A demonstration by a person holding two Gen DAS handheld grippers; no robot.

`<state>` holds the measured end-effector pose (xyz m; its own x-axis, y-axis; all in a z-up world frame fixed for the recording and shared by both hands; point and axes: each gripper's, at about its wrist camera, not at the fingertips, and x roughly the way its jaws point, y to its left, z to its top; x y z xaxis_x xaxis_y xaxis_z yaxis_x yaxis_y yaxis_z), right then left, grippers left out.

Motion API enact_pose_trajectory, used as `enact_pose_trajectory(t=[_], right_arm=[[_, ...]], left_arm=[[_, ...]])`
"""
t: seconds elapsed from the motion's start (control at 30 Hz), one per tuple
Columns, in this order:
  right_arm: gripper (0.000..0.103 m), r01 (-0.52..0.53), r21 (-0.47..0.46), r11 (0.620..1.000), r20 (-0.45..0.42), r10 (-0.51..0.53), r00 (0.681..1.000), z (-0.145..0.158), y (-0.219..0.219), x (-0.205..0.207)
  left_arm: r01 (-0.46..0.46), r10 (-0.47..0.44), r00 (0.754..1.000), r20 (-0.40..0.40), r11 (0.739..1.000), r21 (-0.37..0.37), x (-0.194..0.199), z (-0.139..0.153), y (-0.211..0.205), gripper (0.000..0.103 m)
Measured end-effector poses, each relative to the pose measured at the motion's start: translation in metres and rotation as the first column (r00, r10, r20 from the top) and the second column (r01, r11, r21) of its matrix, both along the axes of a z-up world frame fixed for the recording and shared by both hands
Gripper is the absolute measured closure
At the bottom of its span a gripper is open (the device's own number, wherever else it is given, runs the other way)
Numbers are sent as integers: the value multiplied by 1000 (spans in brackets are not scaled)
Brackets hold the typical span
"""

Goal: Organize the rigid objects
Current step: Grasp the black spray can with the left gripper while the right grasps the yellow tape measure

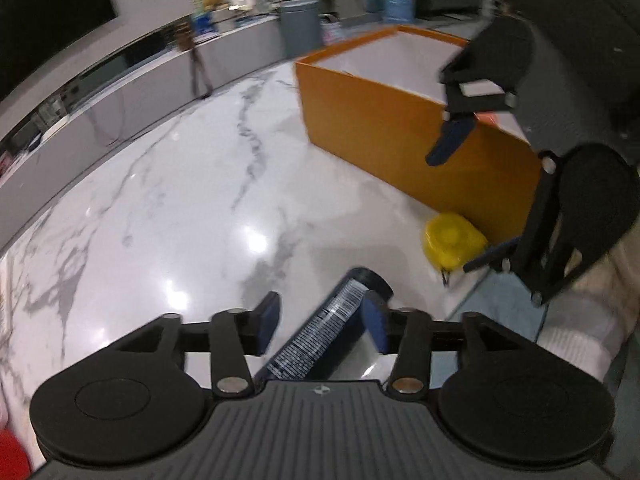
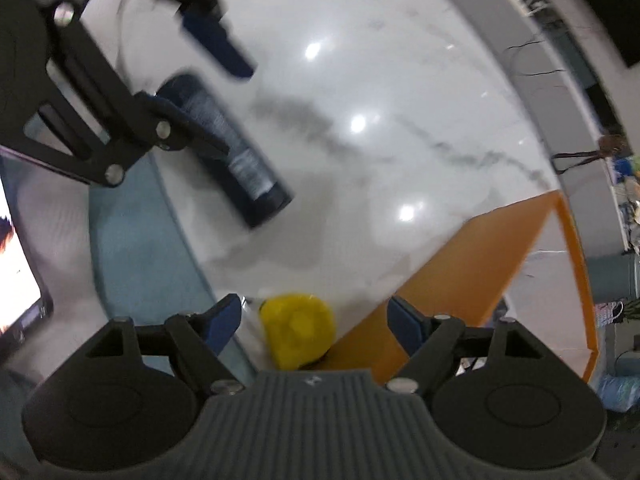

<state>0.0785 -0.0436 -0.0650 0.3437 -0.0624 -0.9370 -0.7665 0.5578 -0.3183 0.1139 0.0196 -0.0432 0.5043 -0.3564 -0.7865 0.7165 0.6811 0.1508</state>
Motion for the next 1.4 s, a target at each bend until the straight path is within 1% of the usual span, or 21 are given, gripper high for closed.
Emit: enact_pose_trajectory(t=[0.07,0.17,0.23,0.27,0.33,0.43,0.53,0.63,0.83,0.87,0.93,0.97,1.03,1.07,1.13,1.2,1.27,1.33,1.4], right_arm=[[24,-28,-39,999,-31,27,999,-8,4,0],[24,-69,-95,993,-79,62,995,-19,9,2],[24,-89,-128,988,-99,77,992,-23,11,5],[24,-99,-140,985,-114,83,990,-26,11,8],[24,-121,-162,979,-150,97,984,-31,12,13],[24,-123,-198,972,-190,85,978,-42,13,22],[25,-127,-199,972,-240,77,968,-48,11,26],[27,-135,-184,974,-260,84,962,-52,10,28],[34,-88,-175,981,-292,34,956,-62,6,37],[38,-81,-170,982,-295,28,955,-62,5,38],[40,-59,-160,985,-297,9,955,-64,0,44],[44,-53,-157,986,-291,5,957,-64,-1,46],[48,-32,-142,989,-289,-10,957,-63,-3,51],[51,-15,-126,992,-288,-22,957,-61,-3,53],[51,21,-78,997,-283,-42,958,-57,-1,55],[51,41,-49,998,-267,-53,962,-56,4,55],[51,66,-21,998,-247,-69,967,-55,9,55],[51,105,34,994,-240,-94,966,-52,12,57],[51,136,69,988,-223,-118,968,-52,15,57]], left_arm=[[48,-48,999,-8,998,28,1,-6,-3,30],[87,-88,996,4,994,61,2,-15,-3,28],[114,-115,993,15,991,75,2,-18,-4,24],[122,-123,992,16,990,73,3,-20,-3,21],[130,-130,991,2,990,58,7,-24,-1,20],[112,-111,993,-28,993,29,13,-30,1,20],[116,-115,992,-44,993,30,15,-35,0,20],[115,-114,993,-31,992,46,15,-39,-2,20],[61,-59,995,-75,998,32,24,-45,0,25],[55,-52,995,-82,998,28,24,-45,1,26],[44,-41,993,-108,999,21,26,-47,2,29],[34,-32,992,-121,999,19,26,-48,2,30],[11,-10,991,-134,1000,8,27,-48,4,32],[0,0,989,-145,1000,1,28,-48,4,35],[-34,33,984,-174,999,-5,31,-46,6,36],[-78,75,975,-210,997,-5,36,-44,11,40],[-123,119,961,-250,992,0,42,-42,18,43],[-162,157,948,-276,987,7,45,-41,24,45],[-176,171,941,-292,984,9,47,-40,28,45]])
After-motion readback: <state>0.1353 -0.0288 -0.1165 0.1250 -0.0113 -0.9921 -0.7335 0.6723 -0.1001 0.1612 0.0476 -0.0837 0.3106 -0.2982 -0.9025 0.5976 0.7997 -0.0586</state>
